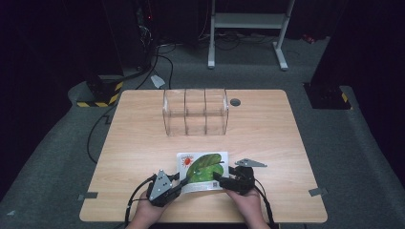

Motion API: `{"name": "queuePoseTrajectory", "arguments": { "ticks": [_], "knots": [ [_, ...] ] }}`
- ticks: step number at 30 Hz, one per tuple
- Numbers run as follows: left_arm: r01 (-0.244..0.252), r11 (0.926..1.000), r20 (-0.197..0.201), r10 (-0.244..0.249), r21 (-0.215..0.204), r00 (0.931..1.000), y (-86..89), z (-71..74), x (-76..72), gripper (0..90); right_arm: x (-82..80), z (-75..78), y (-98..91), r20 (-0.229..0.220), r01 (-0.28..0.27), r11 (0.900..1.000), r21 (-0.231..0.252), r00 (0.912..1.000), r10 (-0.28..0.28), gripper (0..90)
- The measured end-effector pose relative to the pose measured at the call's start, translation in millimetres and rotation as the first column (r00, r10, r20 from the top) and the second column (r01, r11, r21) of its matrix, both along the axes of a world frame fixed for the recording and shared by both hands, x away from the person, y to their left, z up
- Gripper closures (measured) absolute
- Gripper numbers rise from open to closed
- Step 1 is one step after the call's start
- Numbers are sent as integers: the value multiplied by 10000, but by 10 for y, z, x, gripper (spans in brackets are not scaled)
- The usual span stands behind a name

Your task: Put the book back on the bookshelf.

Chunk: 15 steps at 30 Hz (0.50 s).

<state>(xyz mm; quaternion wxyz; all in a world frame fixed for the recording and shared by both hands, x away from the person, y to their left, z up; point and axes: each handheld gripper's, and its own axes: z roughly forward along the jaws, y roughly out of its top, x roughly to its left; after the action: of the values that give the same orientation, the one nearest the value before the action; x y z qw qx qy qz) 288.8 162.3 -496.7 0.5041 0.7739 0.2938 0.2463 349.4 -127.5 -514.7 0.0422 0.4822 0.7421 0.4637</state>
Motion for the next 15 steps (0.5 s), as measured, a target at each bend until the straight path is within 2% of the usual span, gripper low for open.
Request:
{"name": "queuePoseTrajectory", "arguments": {
  "ticks": [4,15],
  "knots": [
    [-136,9992,-668,111,-370,9977,27,-9,41,730,-33,14,0,140,163,9998,-106,9998,-162,335],
    [-294,9983,-904,248,-499,9956,33,-11,92,731,-131,48,-43,640,372,9989,-297,9973,-352,406]
  ]
}}
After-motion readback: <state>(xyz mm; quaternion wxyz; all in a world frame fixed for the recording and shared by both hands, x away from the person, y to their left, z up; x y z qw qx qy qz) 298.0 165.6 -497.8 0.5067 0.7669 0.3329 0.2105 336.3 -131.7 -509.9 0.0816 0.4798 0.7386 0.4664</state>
